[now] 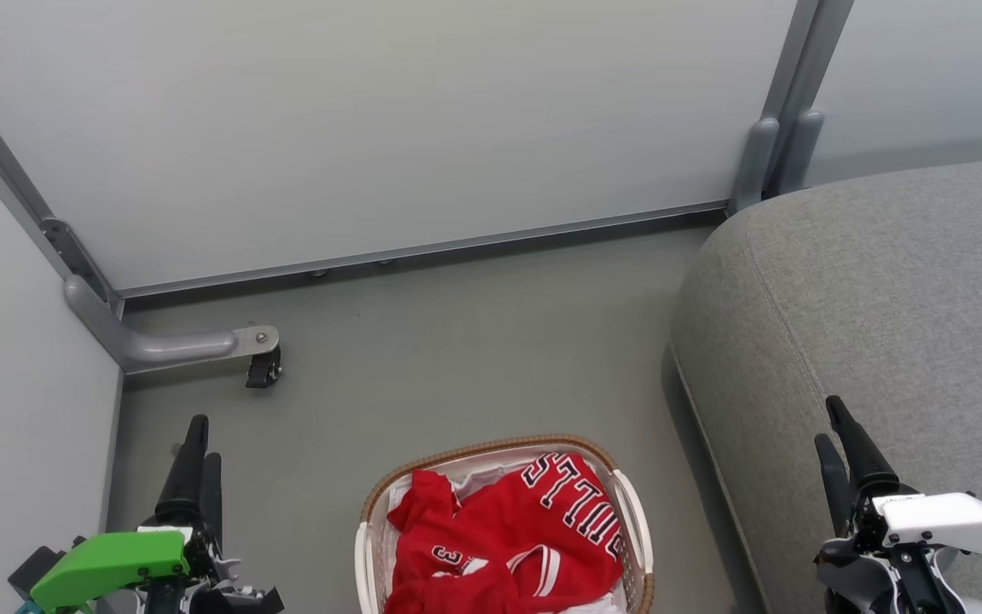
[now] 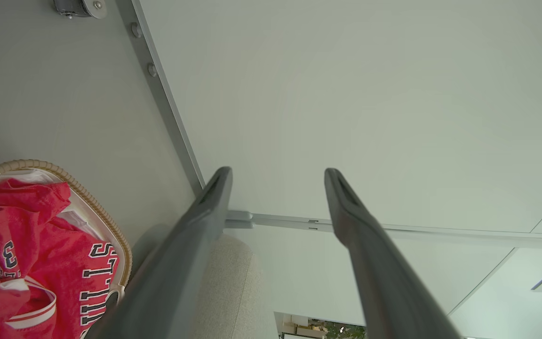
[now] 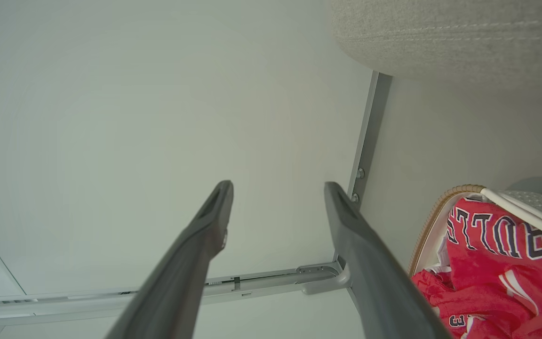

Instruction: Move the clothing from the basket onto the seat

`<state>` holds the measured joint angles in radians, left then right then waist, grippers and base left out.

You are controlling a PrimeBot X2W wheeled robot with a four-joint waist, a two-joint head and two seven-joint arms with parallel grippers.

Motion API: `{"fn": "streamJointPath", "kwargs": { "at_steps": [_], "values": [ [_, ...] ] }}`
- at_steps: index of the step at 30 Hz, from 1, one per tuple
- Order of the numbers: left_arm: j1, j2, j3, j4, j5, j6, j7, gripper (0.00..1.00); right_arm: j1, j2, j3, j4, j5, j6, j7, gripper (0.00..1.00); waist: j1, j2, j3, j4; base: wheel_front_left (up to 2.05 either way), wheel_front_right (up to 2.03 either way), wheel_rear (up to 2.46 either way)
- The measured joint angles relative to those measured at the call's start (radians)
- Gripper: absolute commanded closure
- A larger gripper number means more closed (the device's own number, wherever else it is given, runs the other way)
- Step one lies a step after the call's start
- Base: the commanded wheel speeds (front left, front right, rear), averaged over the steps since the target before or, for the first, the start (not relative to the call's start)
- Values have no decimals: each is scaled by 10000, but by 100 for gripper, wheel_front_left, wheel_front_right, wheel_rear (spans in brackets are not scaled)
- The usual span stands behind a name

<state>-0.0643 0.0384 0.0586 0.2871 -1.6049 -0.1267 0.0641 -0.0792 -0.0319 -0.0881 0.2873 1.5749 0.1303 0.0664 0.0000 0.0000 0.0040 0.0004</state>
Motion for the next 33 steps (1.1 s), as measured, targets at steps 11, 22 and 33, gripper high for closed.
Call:
{"fn": "streamJointPath", "kwargs": {
  "at_steps": [11,22,33],
  "values": [
    [-1,4,-299,-251,1112,0,-481,0,35,-10,-150,-119,-1396,0,-489,0,0,0,1,21,0,0,0],
    [-3,10,-414,-679,3484,0,-922,0,70,-40,-255,-784,-4297,0,-920,0,0,0,7,48,0,0,0],
    [32,19,-752,-940,5674,236,-1287,0,288,-58,105,-1225,-7014,0,-1304,0,0,0,-8,48,0,0,0]
  ]
}}
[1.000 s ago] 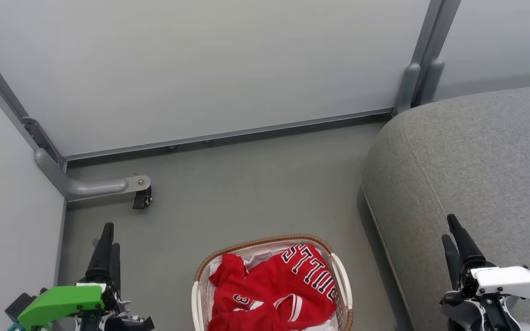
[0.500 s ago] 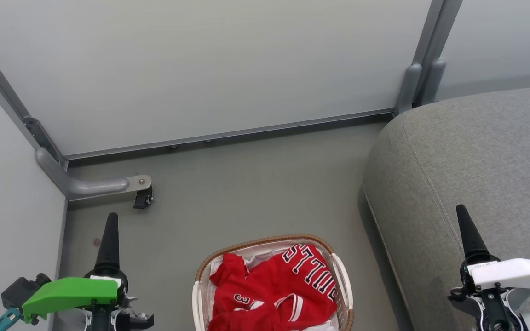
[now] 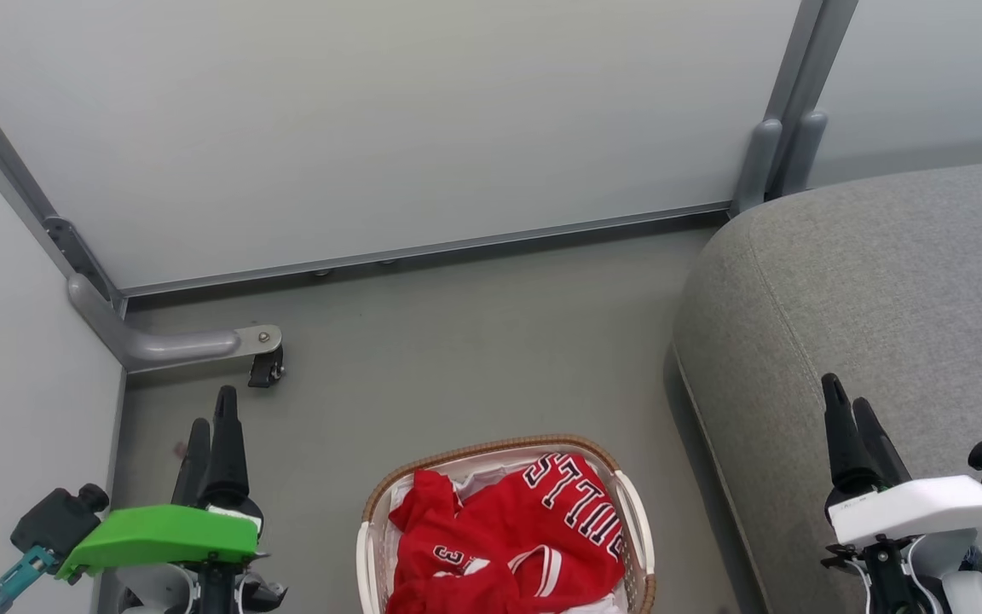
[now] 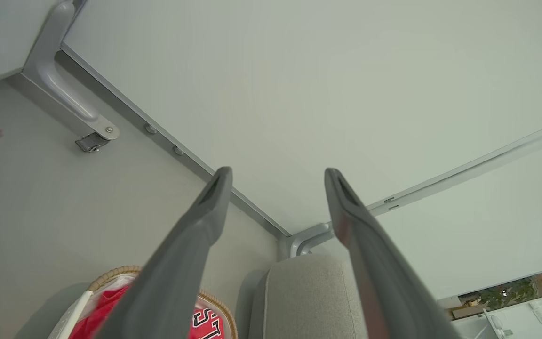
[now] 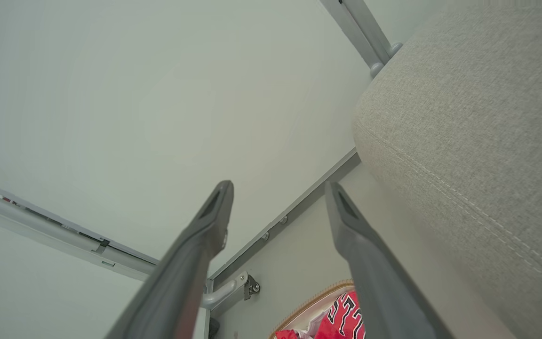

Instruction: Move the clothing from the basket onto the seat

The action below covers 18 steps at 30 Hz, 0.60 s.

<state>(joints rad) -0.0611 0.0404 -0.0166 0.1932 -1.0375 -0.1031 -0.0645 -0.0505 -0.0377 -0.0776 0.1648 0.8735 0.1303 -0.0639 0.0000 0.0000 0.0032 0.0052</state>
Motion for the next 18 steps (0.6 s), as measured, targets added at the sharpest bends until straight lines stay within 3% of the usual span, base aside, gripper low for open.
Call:
{"fn": "streamJointPath", "kwargs": {
  "at_steps": [18],
  "values": [
    [296,15,-196,115,2545,253,-568,0,183,-27,391,111,-3064,2,-558,0,0,0,-5,16,0,0,0]
  ]
}}
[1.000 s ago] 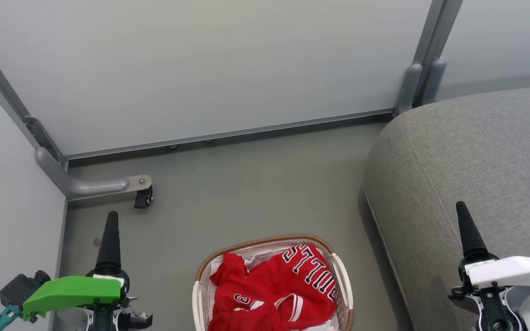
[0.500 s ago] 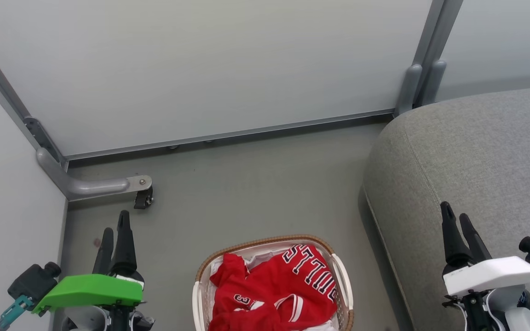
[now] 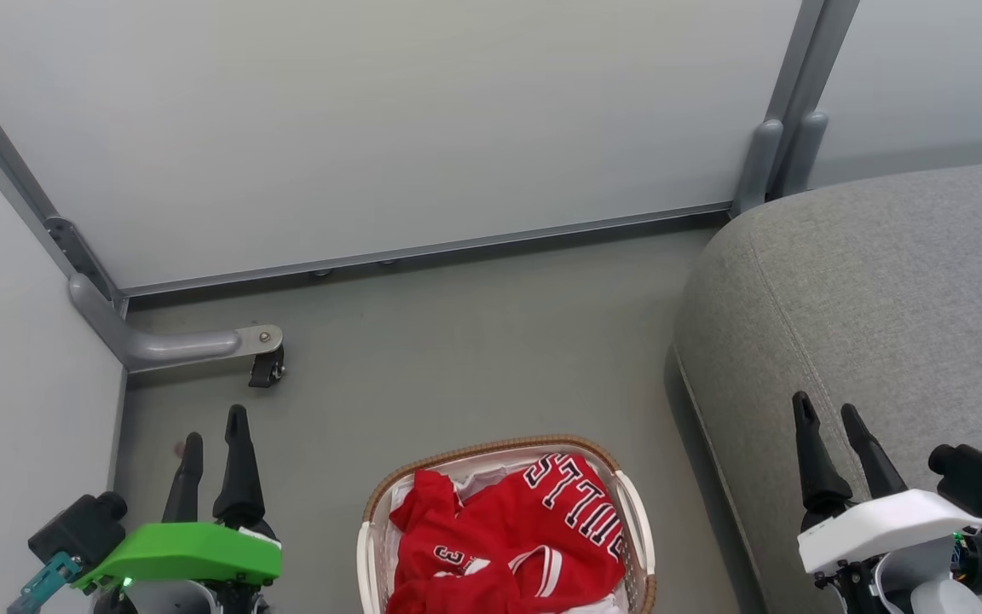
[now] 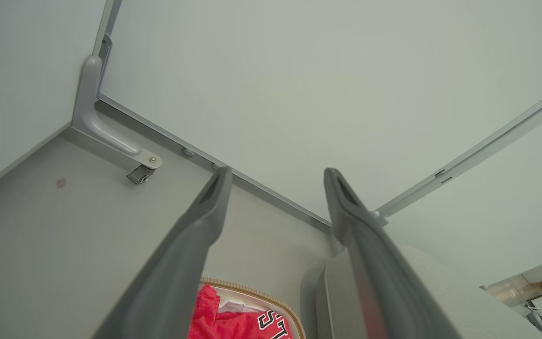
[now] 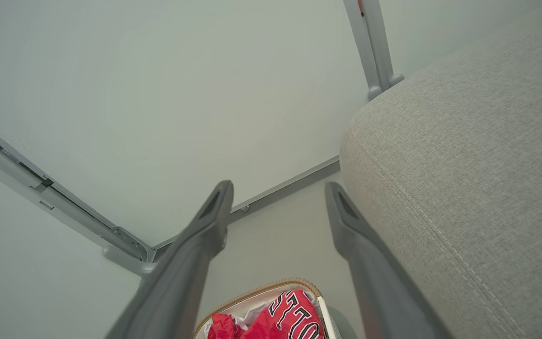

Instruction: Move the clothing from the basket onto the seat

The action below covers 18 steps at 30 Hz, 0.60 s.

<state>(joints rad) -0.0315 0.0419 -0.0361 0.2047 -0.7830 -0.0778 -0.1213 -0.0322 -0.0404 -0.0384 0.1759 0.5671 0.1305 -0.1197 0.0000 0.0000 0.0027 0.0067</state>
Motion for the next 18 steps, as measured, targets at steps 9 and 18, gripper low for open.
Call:
{"fn": "streamJointPath", "kwargs": {
  "at_steps": [9,18],
  "values": [
    [51,6,-52,90,1118,2,-224,0,36,-10,88,132,-1114,0,-226,0,0,0,-12,26,0,0,0],
    [112,10,-265,242,1919,27,-453,0,62,-19,167,197,-2044,0,-462,0,0,0,-10,35,0,0,0]
  ]
}}
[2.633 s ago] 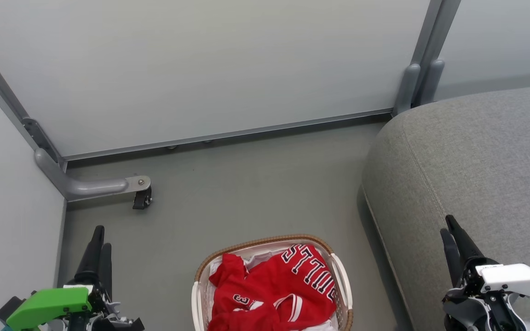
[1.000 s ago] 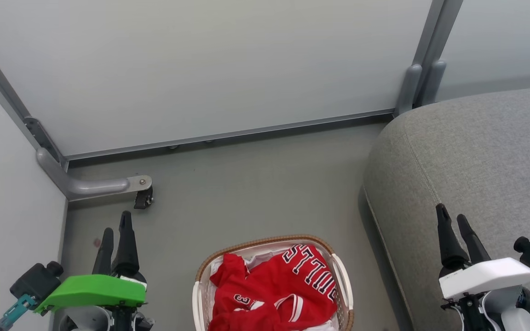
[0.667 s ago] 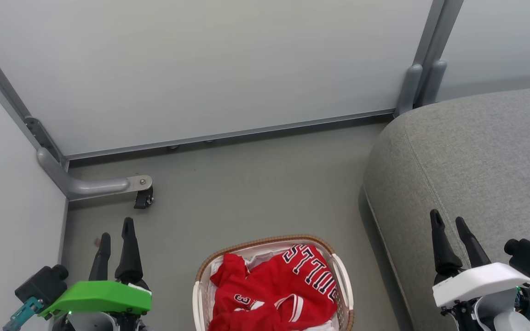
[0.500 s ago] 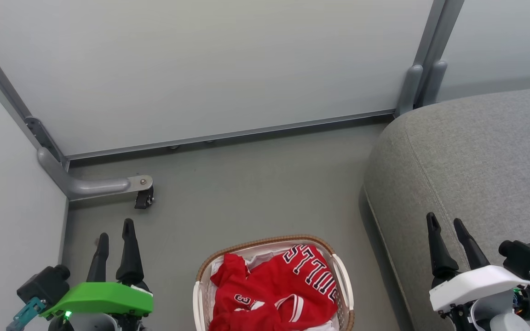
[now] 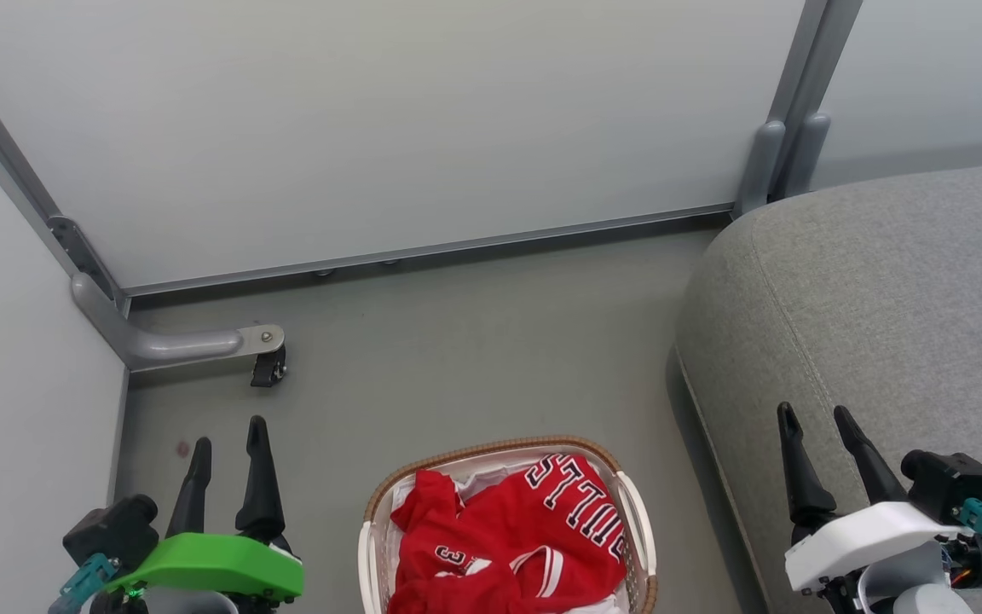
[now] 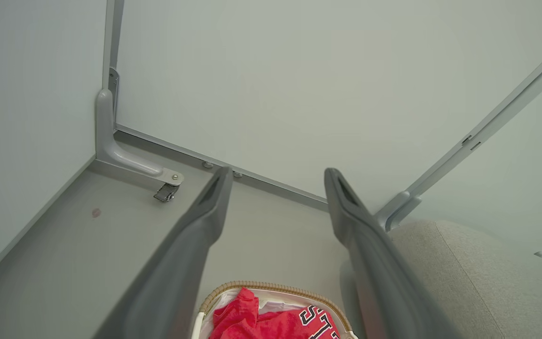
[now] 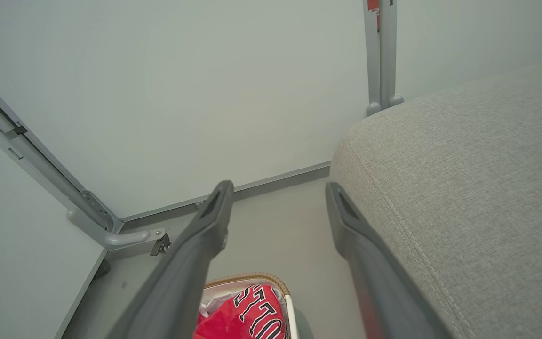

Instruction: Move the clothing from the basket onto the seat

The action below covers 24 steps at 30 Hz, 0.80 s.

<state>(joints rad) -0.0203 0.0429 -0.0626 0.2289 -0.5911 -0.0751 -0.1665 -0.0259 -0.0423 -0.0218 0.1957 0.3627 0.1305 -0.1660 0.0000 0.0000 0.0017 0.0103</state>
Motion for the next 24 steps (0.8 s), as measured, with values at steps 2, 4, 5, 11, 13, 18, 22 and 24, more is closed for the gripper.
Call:
{"fn": "streamJointPath", "kwargs": {
  "at_steps": [2,4,5,11,13,18,22,24],
  "values": [
    [5,2,-33,36,192,8,-52,0,5,-4,15,2,-247,0,-42,0,0,0,2,3,0,0,0],
    [9,2,-54,71,357,19,-109,0,12,-8,31,2,-430,0,-96,0,0,0,3,6,0,0,0],
    [12,4,-67,84,426,19,-117,0,19,-10,40,2,-523,0,-123,0,0,0,5,8,0,0,0],
    [35,8,-163,213,861,33,-267,0,60,-17,132,0,-1095,0,-257,0,0,0,10,27,0,0,0],
    [38,12,-198,253,999,35,-299,0,62,-19,157,-6,-1292,0,-295,0,0,0,11,35,0,0,0],
    [64,15,-291,385,1229,46,-408,0,68,-25,209,-33,-1730,0,-389,0,0,0,16,47,0,0,0],
    [93,19,-326,491,1534,48,-477,0,71,-29,251,-79,-2071,0,-472,0,0,0,16,53,0,0,0],
    [94,21,-334,537,1645,48,-525,0,76,-31,263,-107,-2222,0,-543,0,0,0,17,57,0,0,0]
  ]
}}
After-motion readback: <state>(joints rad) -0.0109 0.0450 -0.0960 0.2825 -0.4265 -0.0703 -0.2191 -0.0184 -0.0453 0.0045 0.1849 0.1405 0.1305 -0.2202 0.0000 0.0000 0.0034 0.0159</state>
